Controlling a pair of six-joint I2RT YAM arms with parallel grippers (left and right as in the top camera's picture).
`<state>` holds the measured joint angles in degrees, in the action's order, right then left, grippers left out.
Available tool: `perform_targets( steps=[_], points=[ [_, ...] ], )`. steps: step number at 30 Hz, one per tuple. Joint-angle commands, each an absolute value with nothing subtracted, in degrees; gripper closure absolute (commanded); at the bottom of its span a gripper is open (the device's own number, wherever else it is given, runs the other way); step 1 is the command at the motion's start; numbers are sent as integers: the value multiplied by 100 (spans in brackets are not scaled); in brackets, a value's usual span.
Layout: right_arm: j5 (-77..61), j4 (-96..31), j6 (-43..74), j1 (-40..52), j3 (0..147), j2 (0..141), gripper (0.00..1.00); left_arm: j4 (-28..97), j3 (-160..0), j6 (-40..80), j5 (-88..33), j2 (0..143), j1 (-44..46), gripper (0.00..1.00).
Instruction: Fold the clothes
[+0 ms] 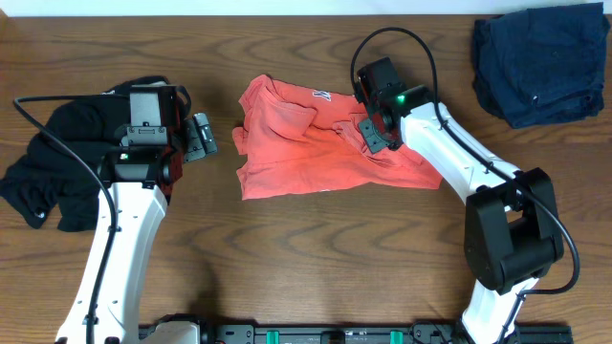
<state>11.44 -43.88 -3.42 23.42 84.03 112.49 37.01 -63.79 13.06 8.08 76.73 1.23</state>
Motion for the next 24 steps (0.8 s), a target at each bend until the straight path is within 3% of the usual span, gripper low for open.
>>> perform_targets(
  steps=[1, 10, 19, 24],
  points=[
    [1374, -4423, -351, 2379, 8416, 11360, 44, 3684, -6436, 1208, 856, 7717, 104, 2],
    [1372, -4322, -397, 2364, 8309, 11367, 47, 3684, -6436, 1208, 856, 7717, 104, 2],
    [1157, -4099, -543, 2364, 7968, 11367, 42, 3682, -6436, 1208, 858, 7717, 104, 2],
    [1162, -3920, -543, 2364, 7968, 11367, 53, 3682, -6436, 1208, 858, 7717, 104, 2]
  ],
)
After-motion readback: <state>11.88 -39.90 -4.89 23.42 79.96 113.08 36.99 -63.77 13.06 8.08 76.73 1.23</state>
